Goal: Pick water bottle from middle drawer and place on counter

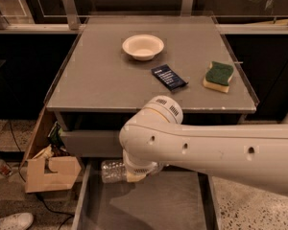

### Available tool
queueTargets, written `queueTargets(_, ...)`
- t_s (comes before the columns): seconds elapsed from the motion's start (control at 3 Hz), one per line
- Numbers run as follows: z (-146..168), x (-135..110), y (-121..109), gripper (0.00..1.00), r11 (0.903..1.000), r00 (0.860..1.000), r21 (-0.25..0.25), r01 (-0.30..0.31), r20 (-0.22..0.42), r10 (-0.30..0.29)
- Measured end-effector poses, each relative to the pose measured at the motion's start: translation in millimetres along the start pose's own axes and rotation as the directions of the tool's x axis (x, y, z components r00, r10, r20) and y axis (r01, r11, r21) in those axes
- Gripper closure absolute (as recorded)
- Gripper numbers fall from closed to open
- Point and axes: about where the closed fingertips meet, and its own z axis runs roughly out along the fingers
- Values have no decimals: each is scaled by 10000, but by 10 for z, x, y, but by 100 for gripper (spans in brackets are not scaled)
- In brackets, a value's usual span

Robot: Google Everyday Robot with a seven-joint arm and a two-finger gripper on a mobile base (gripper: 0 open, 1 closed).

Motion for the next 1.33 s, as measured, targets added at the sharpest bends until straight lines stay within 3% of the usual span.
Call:
queueTargets(0.67, -109, -6, -86, 100, 9998, 10000, 178, 80, -42, -79)
queueTargets(1.33, -580, -244, -471, 100, 9914, 9971, 1074, 748, 34, -756)
